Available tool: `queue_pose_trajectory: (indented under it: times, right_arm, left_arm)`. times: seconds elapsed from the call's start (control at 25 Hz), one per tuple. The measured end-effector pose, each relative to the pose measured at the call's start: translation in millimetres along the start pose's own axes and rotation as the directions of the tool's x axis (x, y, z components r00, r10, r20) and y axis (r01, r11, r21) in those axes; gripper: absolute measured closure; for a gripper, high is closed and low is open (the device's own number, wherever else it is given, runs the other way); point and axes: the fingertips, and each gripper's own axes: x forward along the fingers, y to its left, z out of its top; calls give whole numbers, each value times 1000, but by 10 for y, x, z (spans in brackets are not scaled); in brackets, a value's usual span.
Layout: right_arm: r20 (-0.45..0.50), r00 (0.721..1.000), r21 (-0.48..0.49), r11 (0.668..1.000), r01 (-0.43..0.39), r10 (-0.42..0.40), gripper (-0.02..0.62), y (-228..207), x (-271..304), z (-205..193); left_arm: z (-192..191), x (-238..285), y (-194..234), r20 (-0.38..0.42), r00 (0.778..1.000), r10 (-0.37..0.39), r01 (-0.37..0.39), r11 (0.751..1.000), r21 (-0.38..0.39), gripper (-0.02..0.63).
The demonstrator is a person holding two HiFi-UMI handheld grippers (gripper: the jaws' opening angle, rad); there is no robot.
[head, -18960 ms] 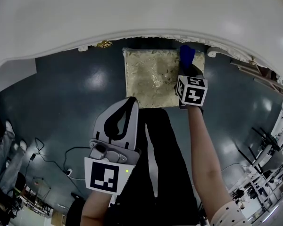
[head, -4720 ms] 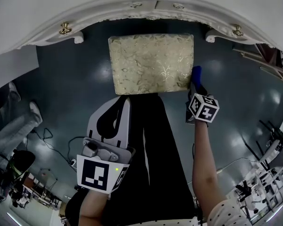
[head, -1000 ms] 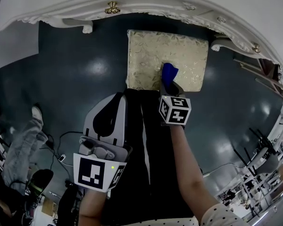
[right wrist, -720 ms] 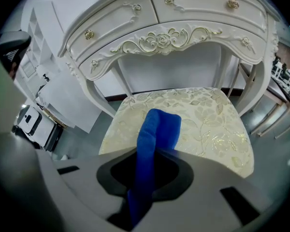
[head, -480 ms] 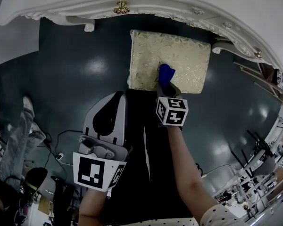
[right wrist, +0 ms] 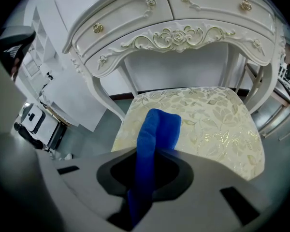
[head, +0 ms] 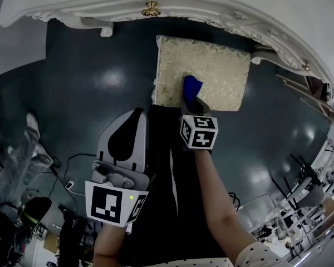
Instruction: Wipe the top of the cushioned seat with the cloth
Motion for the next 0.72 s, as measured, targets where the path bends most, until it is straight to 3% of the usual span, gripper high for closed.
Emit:
queue_pose_trajectory:
  times: [0.72]
  right_arm:
    - [3,1000,-9,1000,16,-16,532,214,82,23]
  left_arm:
    - [58,-108,287,10,1000,11,-11,1000,-4,597]
